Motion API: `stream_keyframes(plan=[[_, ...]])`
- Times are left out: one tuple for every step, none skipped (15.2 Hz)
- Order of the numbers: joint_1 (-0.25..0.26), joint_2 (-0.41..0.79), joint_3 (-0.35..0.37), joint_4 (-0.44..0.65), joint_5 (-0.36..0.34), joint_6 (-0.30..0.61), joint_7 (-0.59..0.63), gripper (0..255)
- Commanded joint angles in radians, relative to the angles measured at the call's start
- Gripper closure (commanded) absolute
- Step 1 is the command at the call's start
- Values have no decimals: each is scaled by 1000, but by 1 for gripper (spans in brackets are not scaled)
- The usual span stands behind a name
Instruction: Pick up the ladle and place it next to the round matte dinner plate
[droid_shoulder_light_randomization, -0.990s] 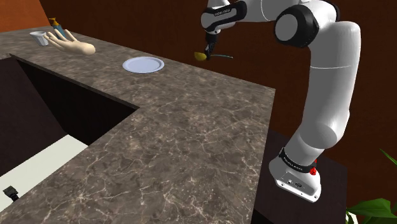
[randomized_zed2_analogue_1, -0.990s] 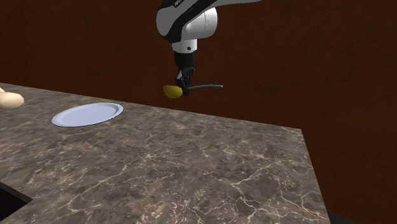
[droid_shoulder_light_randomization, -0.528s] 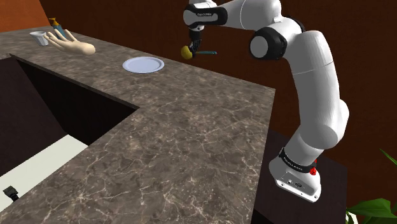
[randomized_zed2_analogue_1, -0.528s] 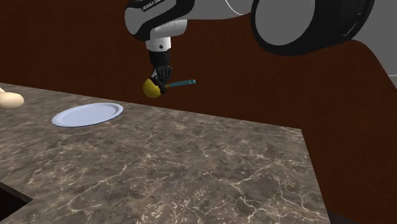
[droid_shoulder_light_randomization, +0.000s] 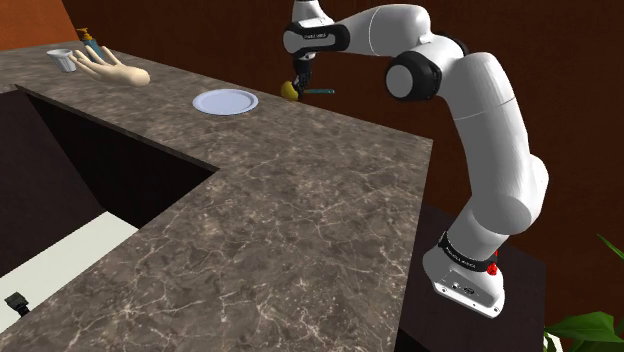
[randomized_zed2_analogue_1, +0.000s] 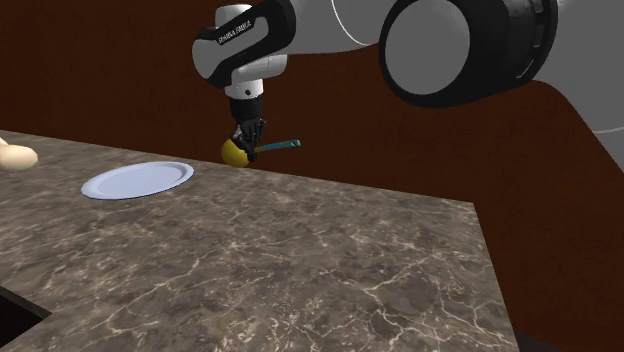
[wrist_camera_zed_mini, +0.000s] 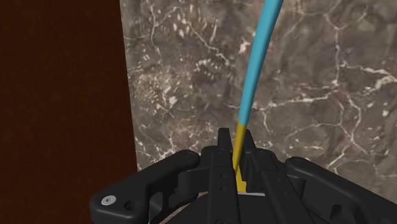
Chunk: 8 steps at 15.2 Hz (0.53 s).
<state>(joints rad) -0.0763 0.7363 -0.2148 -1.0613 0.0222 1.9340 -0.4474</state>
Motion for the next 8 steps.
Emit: stream_keyframes(plan=[[1, 1, 0, -22, 0, 23, 1, 255], [2, 2, 0, -34, 0, 36, 1, 255], [2, 3, 1, -45, 0, 49, 2, 255], [3, 5, 1, -56, 0, 61, 3, 255], [4, 7, 1, -66, 0, 73, 4, 255], [4, 9, 1, -76, 0, 85, 4, 255], [4, 12, 2, -85, 1, 97, 5, 255], [5, 15, 2, -94, 1, 108, 6, 255]])
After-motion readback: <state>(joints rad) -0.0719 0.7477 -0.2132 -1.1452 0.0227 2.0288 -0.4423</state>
